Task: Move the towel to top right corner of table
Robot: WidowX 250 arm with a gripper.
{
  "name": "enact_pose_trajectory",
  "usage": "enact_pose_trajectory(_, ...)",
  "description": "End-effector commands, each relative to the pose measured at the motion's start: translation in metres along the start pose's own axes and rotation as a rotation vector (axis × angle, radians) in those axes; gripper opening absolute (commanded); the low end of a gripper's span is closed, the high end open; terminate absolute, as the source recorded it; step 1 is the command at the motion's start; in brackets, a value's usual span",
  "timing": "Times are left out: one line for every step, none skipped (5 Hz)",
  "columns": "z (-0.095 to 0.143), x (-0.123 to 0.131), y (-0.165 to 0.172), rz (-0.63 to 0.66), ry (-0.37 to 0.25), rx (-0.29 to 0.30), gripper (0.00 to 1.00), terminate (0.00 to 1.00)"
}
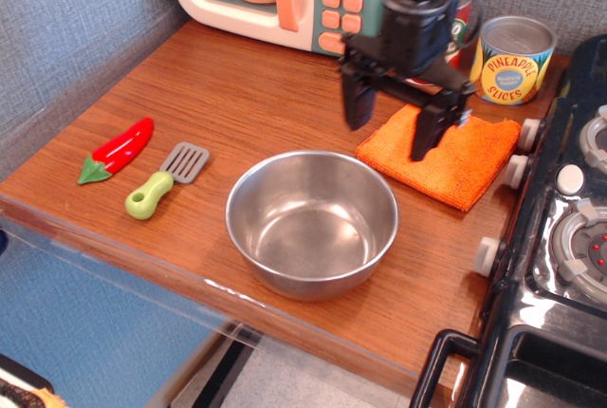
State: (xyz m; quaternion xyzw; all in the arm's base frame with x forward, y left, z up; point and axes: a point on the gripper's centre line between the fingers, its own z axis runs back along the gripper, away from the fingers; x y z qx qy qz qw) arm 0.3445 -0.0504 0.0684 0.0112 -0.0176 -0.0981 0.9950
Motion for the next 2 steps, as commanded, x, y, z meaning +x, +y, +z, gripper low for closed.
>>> enact_pose_trajectory(0.0235, -0.0134, 0.0126, -0.010, -0.064, 0.022, 1.00, 0.00)
enact_pose_trajectory(0.0235, -0.0134, 0.0126, -0.010, -0.064, 0.022, 1.00, 1.00)
